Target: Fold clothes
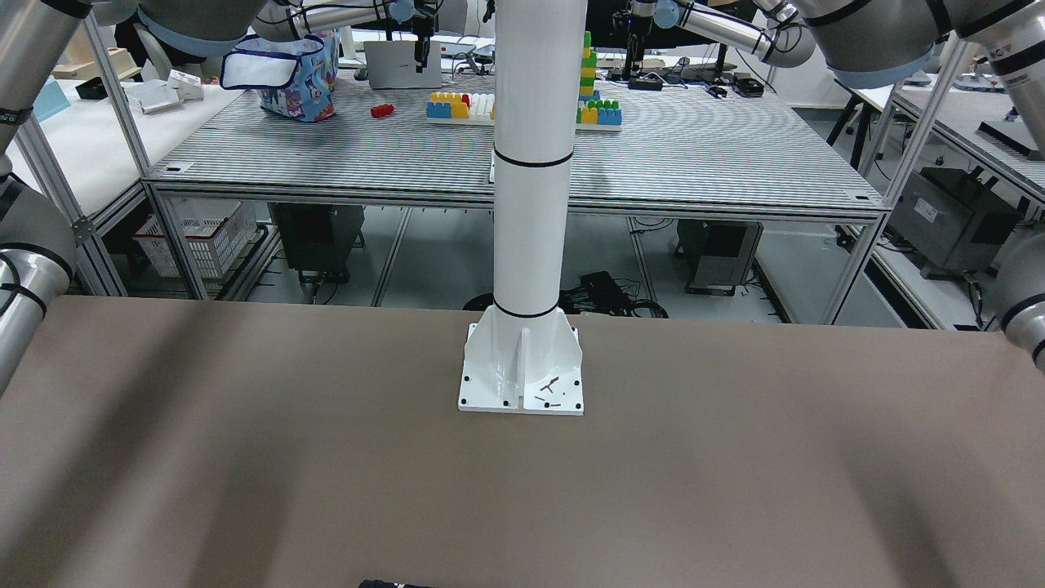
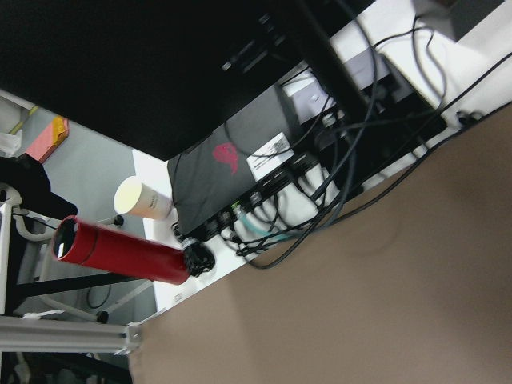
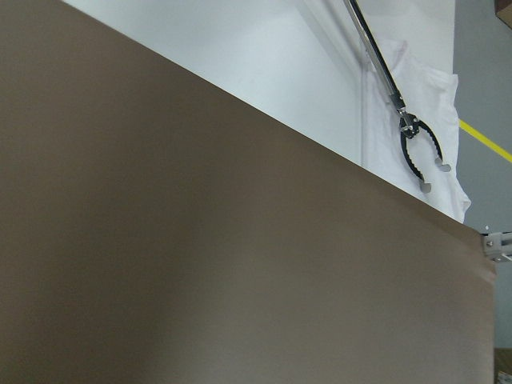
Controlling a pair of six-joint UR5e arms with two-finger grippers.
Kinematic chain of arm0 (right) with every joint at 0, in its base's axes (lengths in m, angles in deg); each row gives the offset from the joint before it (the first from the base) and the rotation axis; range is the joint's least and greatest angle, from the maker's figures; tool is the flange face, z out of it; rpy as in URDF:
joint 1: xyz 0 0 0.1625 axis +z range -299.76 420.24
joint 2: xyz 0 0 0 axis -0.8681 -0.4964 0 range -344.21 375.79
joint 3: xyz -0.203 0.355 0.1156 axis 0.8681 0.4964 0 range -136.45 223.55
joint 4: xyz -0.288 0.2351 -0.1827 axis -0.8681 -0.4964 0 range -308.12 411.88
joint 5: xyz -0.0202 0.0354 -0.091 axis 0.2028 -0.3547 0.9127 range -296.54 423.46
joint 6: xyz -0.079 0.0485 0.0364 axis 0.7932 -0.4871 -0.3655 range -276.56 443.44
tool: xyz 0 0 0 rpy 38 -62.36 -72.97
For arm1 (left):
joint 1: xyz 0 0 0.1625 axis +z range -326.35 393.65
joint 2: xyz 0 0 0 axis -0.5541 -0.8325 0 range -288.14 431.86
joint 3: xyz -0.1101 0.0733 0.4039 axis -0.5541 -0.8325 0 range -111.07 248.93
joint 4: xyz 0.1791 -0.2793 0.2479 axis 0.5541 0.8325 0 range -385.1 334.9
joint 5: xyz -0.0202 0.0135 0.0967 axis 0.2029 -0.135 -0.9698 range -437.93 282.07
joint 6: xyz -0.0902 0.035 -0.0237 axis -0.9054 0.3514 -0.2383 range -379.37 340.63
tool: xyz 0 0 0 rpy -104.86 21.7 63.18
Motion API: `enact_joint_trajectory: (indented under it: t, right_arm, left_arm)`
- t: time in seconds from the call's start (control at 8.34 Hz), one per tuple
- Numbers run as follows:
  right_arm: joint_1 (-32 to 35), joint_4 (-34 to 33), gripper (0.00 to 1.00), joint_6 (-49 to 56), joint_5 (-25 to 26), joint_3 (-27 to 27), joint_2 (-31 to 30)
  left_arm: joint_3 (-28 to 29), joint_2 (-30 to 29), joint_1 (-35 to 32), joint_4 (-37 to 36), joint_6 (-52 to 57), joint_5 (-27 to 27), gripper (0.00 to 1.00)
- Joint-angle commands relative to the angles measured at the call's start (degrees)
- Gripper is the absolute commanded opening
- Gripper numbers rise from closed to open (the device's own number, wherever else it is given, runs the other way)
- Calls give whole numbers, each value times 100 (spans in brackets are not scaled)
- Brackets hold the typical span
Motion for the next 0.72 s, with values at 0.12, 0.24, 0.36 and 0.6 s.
enact_joint_trajectory:
  t: [0.12, 0.24, 0.36, 0.6]
  right_arm:
    - [501, 752, 95, 978, 8, -26, -698]
    - [502, 1024, 95, 1005, 34, -70, -822]
    - [536, 1184, 95, 1006, 61, -70, -989]
    - [668, 1221, 95, 1171, 183, -62, -1025]
  left_arm:
    - [-486, 1264, -585, 799, 773, -67, 100]
    - [-724, 1363, -576, 739, 773, -67, 100]
    - [-683, 1399, -576, 738, 790, -128, 100]
    - [-552, 1417, -593, 755, 1052, -628, 100]
